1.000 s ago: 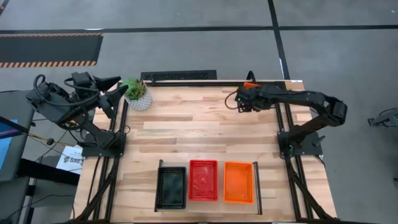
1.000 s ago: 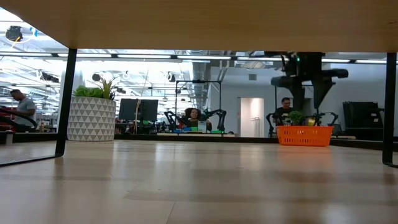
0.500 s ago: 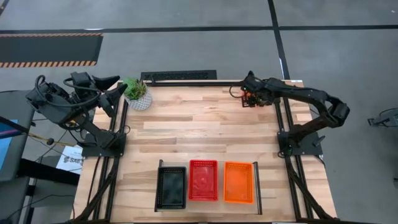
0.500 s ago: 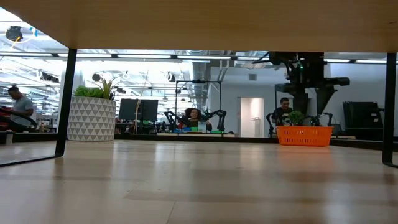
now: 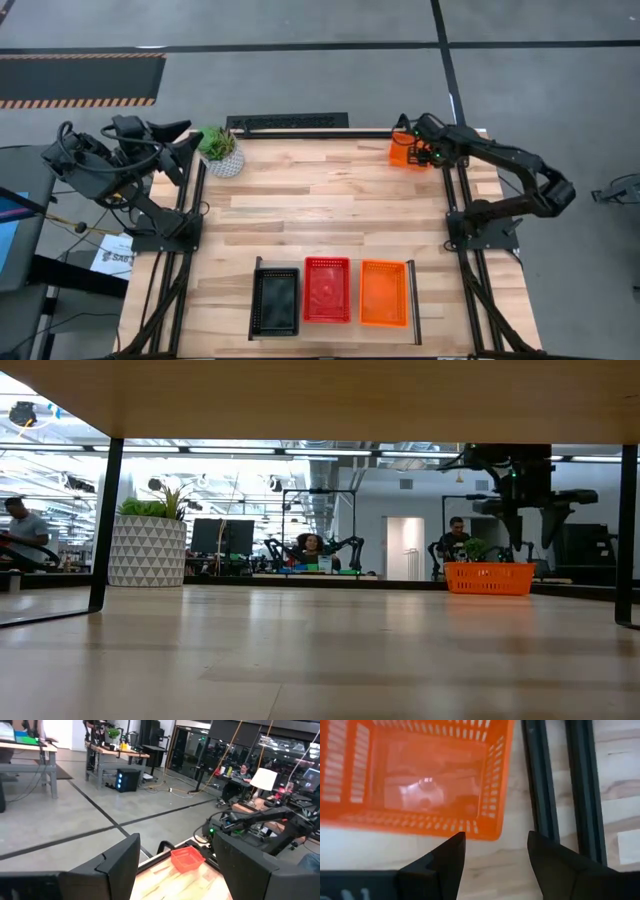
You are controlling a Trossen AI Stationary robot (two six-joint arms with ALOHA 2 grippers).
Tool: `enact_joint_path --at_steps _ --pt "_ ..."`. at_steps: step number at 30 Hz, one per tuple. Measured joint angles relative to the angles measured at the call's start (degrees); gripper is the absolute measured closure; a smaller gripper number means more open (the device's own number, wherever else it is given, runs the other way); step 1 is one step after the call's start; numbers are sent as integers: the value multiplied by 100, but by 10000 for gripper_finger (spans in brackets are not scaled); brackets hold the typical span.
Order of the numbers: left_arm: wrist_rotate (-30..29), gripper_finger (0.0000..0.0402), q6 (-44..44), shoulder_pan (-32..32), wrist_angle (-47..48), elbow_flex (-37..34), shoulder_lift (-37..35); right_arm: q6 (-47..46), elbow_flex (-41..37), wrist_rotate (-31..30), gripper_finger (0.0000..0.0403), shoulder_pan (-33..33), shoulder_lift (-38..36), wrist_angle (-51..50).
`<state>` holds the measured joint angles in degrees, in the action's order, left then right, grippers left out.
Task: Stack baskets on shelf by color
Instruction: Stack the orange bin on the top of the orange bins on the shelf
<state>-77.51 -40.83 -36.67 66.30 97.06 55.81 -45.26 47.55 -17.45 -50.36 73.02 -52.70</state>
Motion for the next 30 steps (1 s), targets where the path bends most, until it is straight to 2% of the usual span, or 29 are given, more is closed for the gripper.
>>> enact_joint_path --at_steps 7,15,17,20,26,28,30 --pt "-123 160 -64 0 0 0 0 -141 4 137 168 -275 447 595" --pt "-123 160 -169 0 2 0 0 -319 4 245 169 -680 1072 620" --pt "-123 160 -169 0 22 0 2 -387 4 260 180 -683 1119 633" --pt "-140 160 -134 0 37 0 1 -427 7 282 225 -678 1189 651" --pt "-238 160 -38 0 37 0 2 -421 7 330 366 -680 1254 667" --pt "-271 160 -38 0 35 0 0 -425 20 441 387 -688 1225 711" --pt "-270 160 -38 0 35 0 0 -394 67 664 386 -747 1226 706"
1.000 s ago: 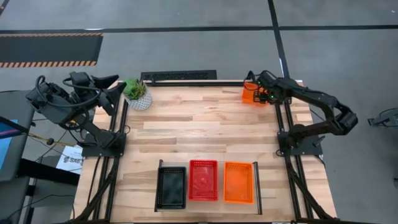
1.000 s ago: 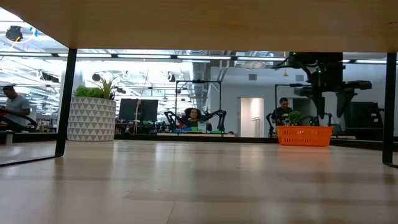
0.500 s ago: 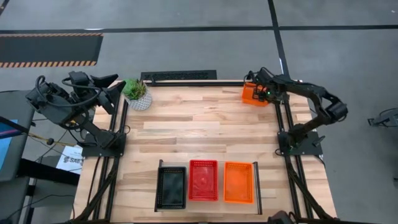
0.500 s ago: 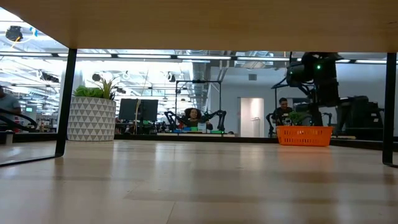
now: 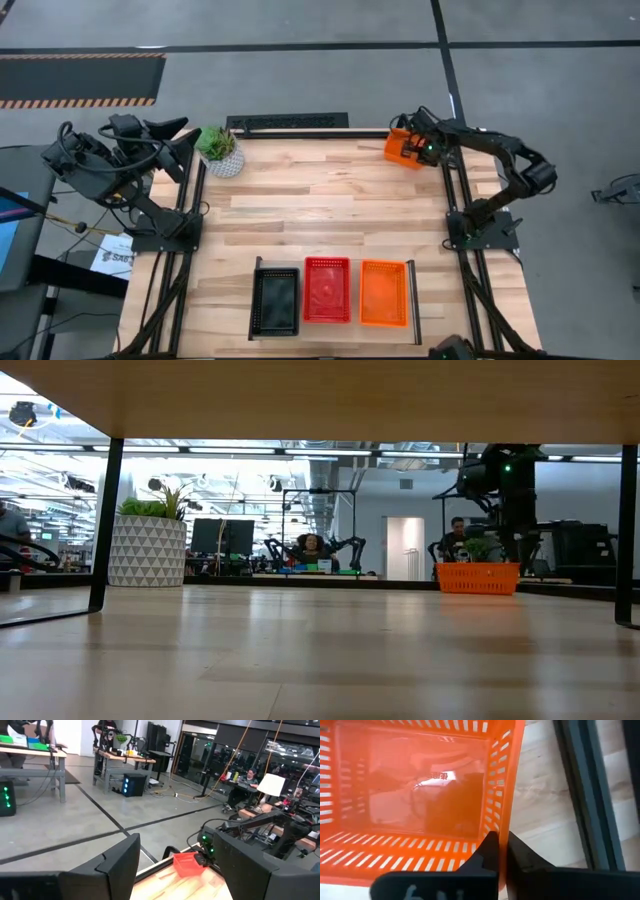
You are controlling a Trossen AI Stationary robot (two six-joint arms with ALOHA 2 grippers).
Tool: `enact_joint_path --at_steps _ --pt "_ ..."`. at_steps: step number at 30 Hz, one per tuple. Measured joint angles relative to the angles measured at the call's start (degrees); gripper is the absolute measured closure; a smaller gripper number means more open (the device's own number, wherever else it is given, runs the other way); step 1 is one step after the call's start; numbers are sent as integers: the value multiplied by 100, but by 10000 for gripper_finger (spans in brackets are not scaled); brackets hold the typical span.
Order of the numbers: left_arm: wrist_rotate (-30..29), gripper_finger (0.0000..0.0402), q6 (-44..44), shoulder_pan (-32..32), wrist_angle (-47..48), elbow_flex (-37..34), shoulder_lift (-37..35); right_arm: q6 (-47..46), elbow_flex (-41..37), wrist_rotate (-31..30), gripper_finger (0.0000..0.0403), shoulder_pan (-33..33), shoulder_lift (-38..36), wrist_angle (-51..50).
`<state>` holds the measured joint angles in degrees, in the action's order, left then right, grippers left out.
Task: Stack baskets on shelf by color
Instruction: Stack the orange bin on the top of the orange bins on the shelf
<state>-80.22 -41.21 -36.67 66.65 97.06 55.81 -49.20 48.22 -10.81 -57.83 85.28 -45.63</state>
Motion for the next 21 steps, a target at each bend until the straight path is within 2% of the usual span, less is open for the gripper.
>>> enact_joint_path --at_steps 8,15,21 --pt "27 160 2 0 73 0 0 -87 337 736 395 -96 -455 -98" --pt "31 160 2 0 192 0 0 36 677 916 397 -155 -1237 -259" --pt "32 160 3 0 202 0 0 654 1572 1044 400 64 -2028 -239"
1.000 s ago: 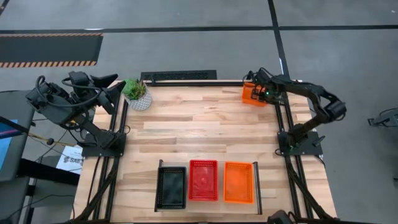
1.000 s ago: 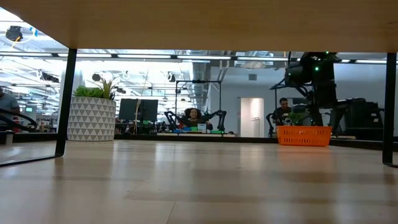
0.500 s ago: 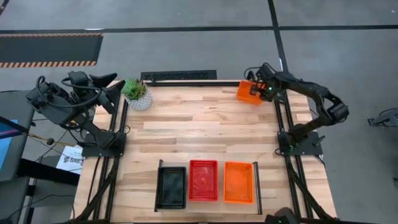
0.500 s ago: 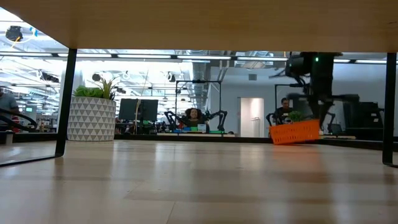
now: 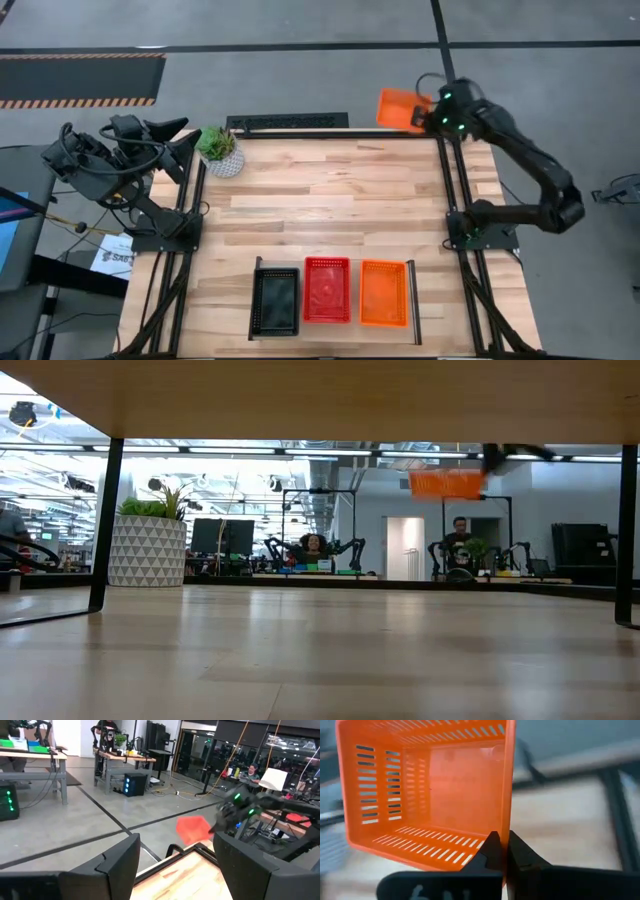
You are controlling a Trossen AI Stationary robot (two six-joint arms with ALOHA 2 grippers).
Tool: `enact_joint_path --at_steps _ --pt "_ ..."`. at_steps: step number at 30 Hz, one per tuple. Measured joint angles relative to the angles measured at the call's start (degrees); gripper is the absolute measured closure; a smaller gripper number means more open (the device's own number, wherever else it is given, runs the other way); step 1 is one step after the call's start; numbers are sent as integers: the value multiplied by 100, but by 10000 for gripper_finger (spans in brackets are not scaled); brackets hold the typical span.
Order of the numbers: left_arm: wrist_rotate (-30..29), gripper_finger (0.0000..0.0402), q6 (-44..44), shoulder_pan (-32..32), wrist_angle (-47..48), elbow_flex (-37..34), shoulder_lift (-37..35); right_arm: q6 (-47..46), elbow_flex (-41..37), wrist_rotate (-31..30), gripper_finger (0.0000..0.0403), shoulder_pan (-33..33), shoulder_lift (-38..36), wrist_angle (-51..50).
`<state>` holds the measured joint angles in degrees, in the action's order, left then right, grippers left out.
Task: Stack baskets on shelf by color
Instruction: Stack the orange bin on the top of the orange bins on the shelf
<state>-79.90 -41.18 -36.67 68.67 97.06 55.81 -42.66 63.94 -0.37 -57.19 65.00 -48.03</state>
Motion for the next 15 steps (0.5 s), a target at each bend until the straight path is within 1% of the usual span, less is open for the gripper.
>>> enact_joint_path --at_steps 4,8,10,12,15 --pt "1 160 0 0 1 0 0 1063 970 748 400 200 -287 -145" --pt "67 160 1 0 -1 0 0 2686 2102 1433 400 630 -319 -961" --pt "153 160 -1 0 1 0 0 3485 2626 1504 400 979 -282 -1564" --pt "187 160 -1 -2 1 0 2 4029 3055 1507 400 1369 -239 -2057" --pt "212 160 -1 -2 1 0 0 4256 3493 1478 400 1970 -200 -2578"
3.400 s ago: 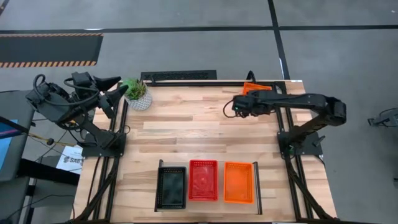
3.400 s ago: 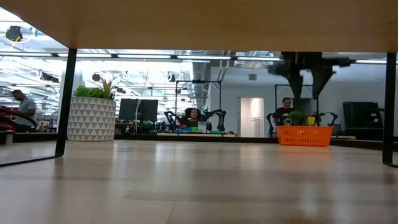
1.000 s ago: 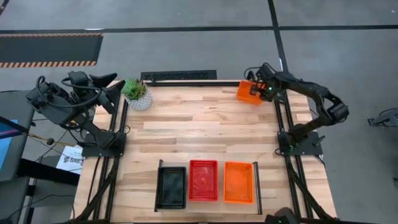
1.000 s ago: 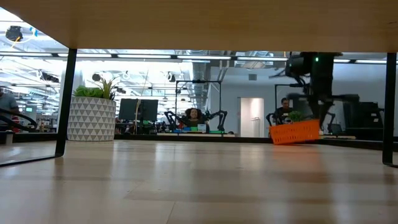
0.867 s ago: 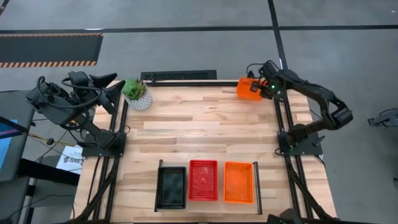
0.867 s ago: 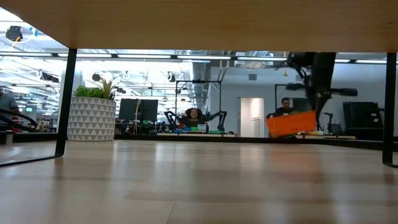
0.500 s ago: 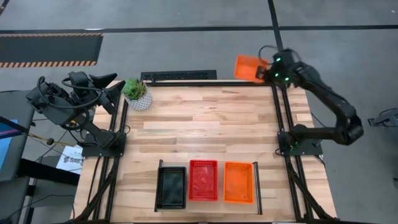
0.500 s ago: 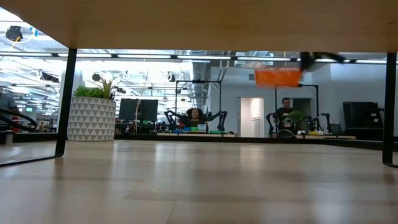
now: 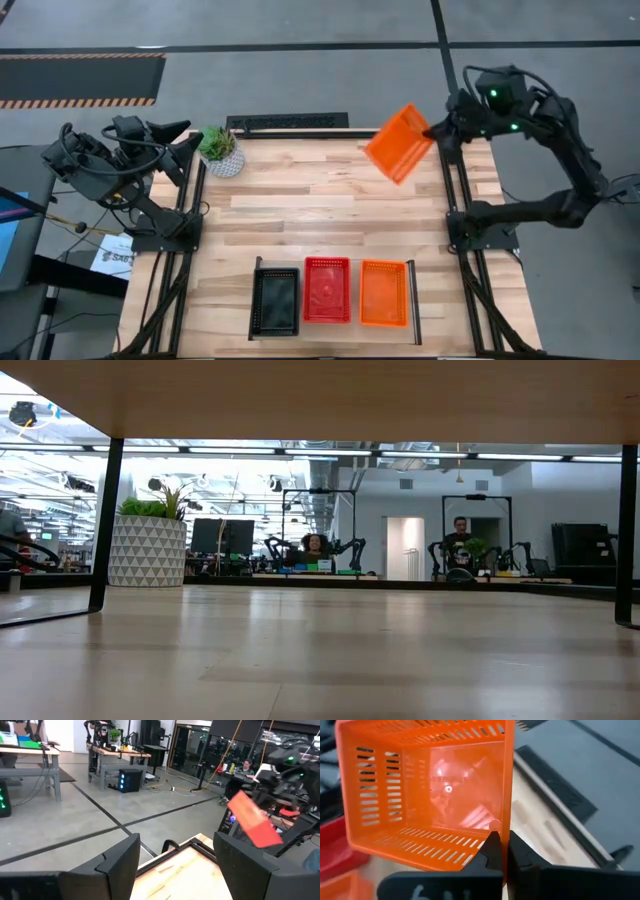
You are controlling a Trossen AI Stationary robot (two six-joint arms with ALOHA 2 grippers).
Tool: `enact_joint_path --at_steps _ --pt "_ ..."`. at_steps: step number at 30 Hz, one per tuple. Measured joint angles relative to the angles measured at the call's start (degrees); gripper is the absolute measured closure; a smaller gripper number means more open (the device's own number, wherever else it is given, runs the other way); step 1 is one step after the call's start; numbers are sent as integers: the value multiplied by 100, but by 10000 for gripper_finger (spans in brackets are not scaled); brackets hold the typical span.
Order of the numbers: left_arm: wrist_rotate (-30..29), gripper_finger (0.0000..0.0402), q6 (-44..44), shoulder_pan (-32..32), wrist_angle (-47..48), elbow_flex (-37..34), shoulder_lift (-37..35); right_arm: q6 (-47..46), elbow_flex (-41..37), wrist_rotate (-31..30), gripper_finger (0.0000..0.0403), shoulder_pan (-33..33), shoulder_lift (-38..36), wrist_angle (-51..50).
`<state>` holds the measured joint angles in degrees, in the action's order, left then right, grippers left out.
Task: Stack baskets on shelf by color
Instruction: Stack the orange bin on the top of the orange bins on the shelf
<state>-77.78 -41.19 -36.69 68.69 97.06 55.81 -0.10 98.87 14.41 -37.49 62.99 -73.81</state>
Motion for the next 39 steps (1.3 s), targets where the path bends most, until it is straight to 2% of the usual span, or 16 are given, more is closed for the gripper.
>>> enact_joint_path --at_steps 3,13,23,30,39 --pt "0 160 -2 0 0 0 2 -11 244 -56 400 531 1 -313" --pt "148 160 -68 0 -2 0 2 -1126 324 -113 400 2349 120 -741" --pt "251 160 -204 0 -2 0 0 -1762 324 -541 400 4042 760 -742" --pt "254 160 -218 0 -2 0 0 -2113 324 -572 400 4927 1284 -727" --pt "259 160 -218 0 -2 0 4 -2493 317 -598 400 5656 1841 -861"
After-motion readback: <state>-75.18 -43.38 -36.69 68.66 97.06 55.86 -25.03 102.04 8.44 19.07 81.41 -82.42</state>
